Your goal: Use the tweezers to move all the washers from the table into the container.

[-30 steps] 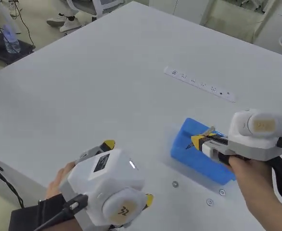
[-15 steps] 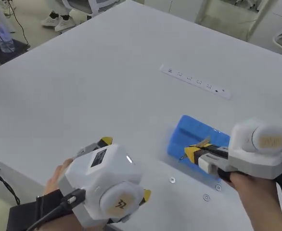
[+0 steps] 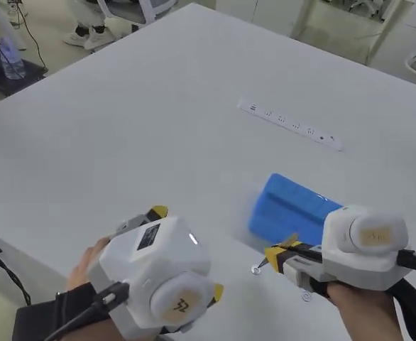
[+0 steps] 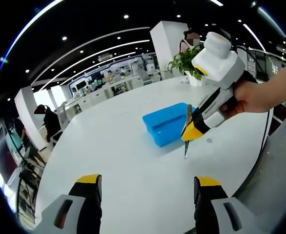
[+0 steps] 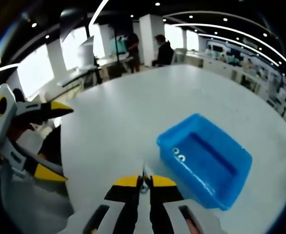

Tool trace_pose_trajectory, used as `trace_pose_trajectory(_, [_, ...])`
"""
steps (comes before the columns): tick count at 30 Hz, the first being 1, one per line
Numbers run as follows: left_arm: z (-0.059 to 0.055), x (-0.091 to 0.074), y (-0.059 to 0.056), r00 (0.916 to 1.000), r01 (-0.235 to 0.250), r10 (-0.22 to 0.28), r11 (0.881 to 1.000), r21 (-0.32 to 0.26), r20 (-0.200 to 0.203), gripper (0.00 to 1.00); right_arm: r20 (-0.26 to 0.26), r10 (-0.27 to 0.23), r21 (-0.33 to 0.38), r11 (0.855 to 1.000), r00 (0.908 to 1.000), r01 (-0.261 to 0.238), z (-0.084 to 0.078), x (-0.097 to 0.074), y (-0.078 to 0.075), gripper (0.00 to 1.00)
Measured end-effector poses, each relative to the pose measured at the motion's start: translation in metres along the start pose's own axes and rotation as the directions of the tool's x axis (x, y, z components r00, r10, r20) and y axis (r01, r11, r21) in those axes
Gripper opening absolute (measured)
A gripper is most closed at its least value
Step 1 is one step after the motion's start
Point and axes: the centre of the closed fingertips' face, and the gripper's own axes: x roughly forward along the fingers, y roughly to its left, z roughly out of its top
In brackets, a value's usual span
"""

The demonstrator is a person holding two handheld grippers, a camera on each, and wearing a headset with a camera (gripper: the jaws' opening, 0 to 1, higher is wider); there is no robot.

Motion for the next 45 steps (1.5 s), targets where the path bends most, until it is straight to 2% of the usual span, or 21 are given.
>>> trace_pose_trajectory(5, [0.0,0.0,0.0,1.0,0.002,-0.002,1.0,0.0,-0.002,0.78,-0.016,-0.013,-0.023,1.0,0.9998,0.013,-0.004,0.004,-0.004,0.04])
trace_pose_trajectory(6, [0.0,0.0,0.0,1.0,0.002,-0.002,1.0,0.001,-0.002,0.78,-0.004,-0.017,-0.031,0.999,0.9998,0.017,-0.002,0.004,-0.005,0.04])
trace_pose_trajectory(9, [0.0,0.001,-0.001,1.0,0.006,-0.006,1.0,0.004,-0.004,0.78,-0.006,-0.01,-0.002,1.0,0.9999,0.01,-0.001,0.005,-0.005,0.04])
trace_pose_trajectory(22, [-0.001,0.001,-0.001,1.0,0.006,-0.006,1.0,0.005,-0.007,0.78,-0.001,-0.007,0.0,1.0,1.0,0.007,-0.002,0.007,-0.004,0.03])
trace_pose_trajectory(23, [-0.001,0.001,-0.001,1.0,0.005,-0.005,1.0,0.006,-0.007,0.77,0.002,-0.009,-0.004,1.0,1.0,0.009,-0.003,0.007,-0.002,0.03])
trace_pose_trajectory(24, [-0.001,0.001,0.0,1.0,0.004,-0.004,1.0,0.006,-0.006,0.77,0.012,-0.03,-0.053,0.998,0.9995,0.031,-0.002,0.007,-0.003,0.03])
trace_pose_trajectory(25, [-0.001,0.001,0.0,1.0,0.004,-0.004,1.0,0.006,-0.006,0.77,0.015,-0.041,-0.065,0.997,0.999,0.042,-0.002,0.007,-0.004,0.03])
trace_pose_trajectory(27, [-0.001,0.0,0.0,1.0,0.002,-0.002,1.0,0.004,-0.004,0.77,0.022,-0.047,-0.01,0.999,0.9987,0.047,-0.003,0.007,-0.002,0.03])
trace_pose_trajectory(33, [0.0,0.0,0.001,1.0,0.001,-0.001,1.0,0.001,0.002,0.78,0.008,-0.05,0.015,0.999,0.9987,0.05,-0.003,0.006,-0.002,0.02])
trace_pose_trajectory(39, [0.0,0.0,0.002,1.0,0.0,0.0,1.0,-0.006,0.006,0.78,0.027,-0.043,0.008,0.999,0.9987,0.043,0.008,-0.004,0.0,0.03])
trace_pose_trajectory(45, [0.001,-0.001,0.002,0.9999,-0.003,0.003,1.0,-0.009,0.01,0.78,0.072,-0.042,0.001,0.999,0.9965,0.042,0.028,-0.02,-0.003,0.03])
